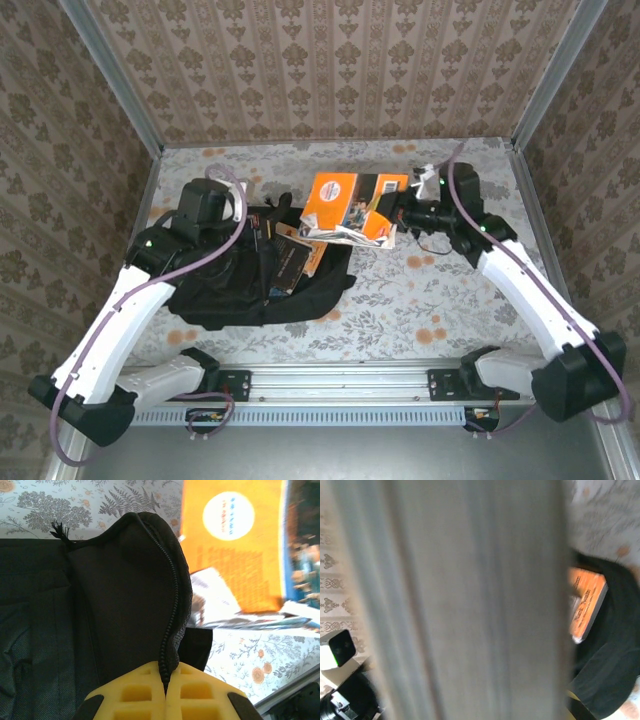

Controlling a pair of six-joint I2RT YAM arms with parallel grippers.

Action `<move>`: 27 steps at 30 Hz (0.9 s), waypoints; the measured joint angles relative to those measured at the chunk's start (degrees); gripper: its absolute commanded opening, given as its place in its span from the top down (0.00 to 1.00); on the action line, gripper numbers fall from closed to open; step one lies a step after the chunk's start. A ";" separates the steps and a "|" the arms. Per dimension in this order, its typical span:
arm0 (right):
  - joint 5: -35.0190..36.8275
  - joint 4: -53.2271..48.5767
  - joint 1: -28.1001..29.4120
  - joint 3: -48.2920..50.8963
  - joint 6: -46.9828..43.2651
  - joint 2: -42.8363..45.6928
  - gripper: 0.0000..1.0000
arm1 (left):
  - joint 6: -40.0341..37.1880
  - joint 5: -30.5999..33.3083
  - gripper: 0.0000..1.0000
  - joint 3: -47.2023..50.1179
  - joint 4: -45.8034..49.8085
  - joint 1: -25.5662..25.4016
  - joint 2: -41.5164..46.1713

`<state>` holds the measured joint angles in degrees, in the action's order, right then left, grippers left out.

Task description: Pack the student bag

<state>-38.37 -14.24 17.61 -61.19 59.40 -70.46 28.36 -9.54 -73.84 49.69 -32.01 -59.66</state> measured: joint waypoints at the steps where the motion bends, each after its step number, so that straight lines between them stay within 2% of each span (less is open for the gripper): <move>1: -0.96 0.81 0.28 0.04 1.20 -1.62 1.00 | 0.00 -0.35 1.00 0.02 0.00 0.50 0.07; 6: -3.91 3.91 1.25 0.87 5.33 -5.66 1.00 | 0.00 -1.62 1.00 0.20 -0.11 2.64 0.42; 16: -5.22 5.03 5.73 1.46 6.47 -7.89 1.00 | 0.00 -4.98 1.00 0.57 -0.48 7.56 1.03; 27: -4.13 4.68 11.15 0.35 3.72 -17.27 1.00 | 0.02 -8.20 1.00 0.61 -1.09 8.50 1.05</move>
<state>-42.50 -9.56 28.75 -60.84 63.11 -87.72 28.38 -17.74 -73.23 48.60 -23.51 -58.61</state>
